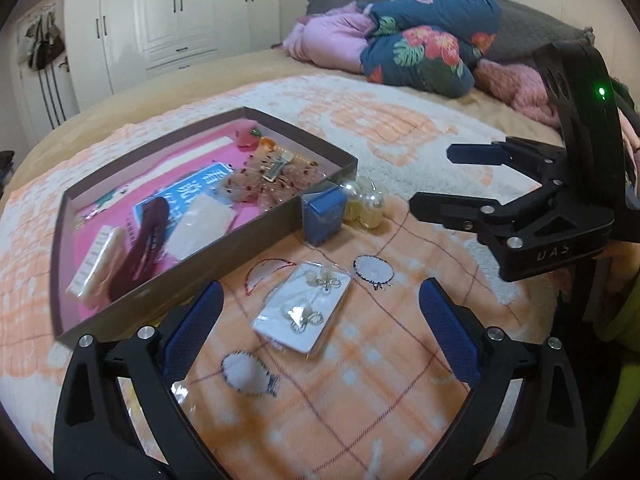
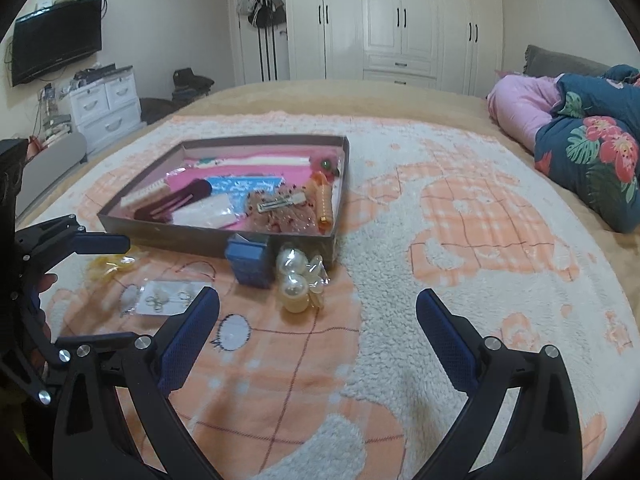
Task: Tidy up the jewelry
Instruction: 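Grasp the bagged earring card with left gripper while right grasps the bagged pearl earrings, then carry the earring card into the box with left while right carries the pearls in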
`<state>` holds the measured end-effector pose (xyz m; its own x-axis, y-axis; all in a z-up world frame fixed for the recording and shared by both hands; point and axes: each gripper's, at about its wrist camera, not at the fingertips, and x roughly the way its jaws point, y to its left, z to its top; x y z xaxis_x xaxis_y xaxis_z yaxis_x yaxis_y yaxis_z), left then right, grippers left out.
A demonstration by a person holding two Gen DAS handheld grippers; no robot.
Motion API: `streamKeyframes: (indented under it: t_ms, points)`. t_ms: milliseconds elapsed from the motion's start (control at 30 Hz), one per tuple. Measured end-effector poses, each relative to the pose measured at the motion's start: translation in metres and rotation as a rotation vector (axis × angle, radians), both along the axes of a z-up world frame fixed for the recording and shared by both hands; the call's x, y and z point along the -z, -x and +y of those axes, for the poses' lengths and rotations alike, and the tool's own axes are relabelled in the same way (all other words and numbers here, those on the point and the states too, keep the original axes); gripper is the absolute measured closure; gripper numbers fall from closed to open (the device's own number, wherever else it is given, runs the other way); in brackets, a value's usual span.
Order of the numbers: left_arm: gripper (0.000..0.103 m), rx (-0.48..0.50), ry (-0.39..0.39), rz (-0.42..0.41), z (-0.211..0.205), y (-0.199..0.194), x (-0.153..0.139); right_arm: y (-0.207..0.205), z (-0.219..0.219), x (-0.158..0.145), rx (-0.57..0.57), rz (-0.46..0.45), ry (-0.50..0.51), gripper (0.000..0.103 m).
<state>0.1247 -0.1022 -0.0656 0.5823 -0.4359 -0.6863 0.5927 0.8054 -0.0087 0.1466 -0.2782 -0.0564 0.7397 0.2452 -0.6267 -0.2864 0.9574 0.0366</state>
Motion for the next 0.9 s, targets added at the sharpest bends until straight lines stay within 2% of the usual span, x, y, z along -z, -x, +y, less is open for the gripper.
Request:
streamKeyframes:
  t_ms: [133,167,233,433,500,600,633,733,900]
  points:
    - [0.021,0.001,0.001,0.036,-0.002,-0.013,0.007,-0.016,0.005,0.007,-0.023,0.037,0.032,0.008]
    - [0.024,0.001,0.001,0.048,-0.002,-0.016,0.008,-0.020,0.007,0.009,-0.034,0.042,0.039,0.016]
    - [0.027,0.004,0.000,0.062,-0.002,-0.020,0.011,-0.028,0.012,0.013,-0.054,0.064,0.057,0.024]
    - [0.030,0.022,-0.024,0.096,-0.007,-0.029,0.019,-0.042,0.022,0.025,-0.092,0.101,0.070,0.037]
    - [0.033,0.026,-0.027,0.111,-0.008,-0.031,0.022,-0.046,0.025,0.028,-0.101,0.112,0.074,0.044]
    - [0.037,0.032,-0.047,0.122,-0.011,-0.032,0.028,-0.045,0.027,0.032,-0.124,0.121,0.075,0.069]
    - [0.038,0.033,-0.047,0.127,-0.011,-0.032,0.030,-0.043,0.027,0.032,-0.121,0.113,0.081,0.073]
    - [0.043,0.032,-0.047,0.132,-0.011,-0.033,0.032,-0.040,0.022,0.029,-0.110,0.099,0.062,0.073]
    - [0.068,0.039,-0.044,0.126,-0.011,-0.030,0.031,-0.029,0.008,0.020,-0.073,0.072,0.029,0.074]
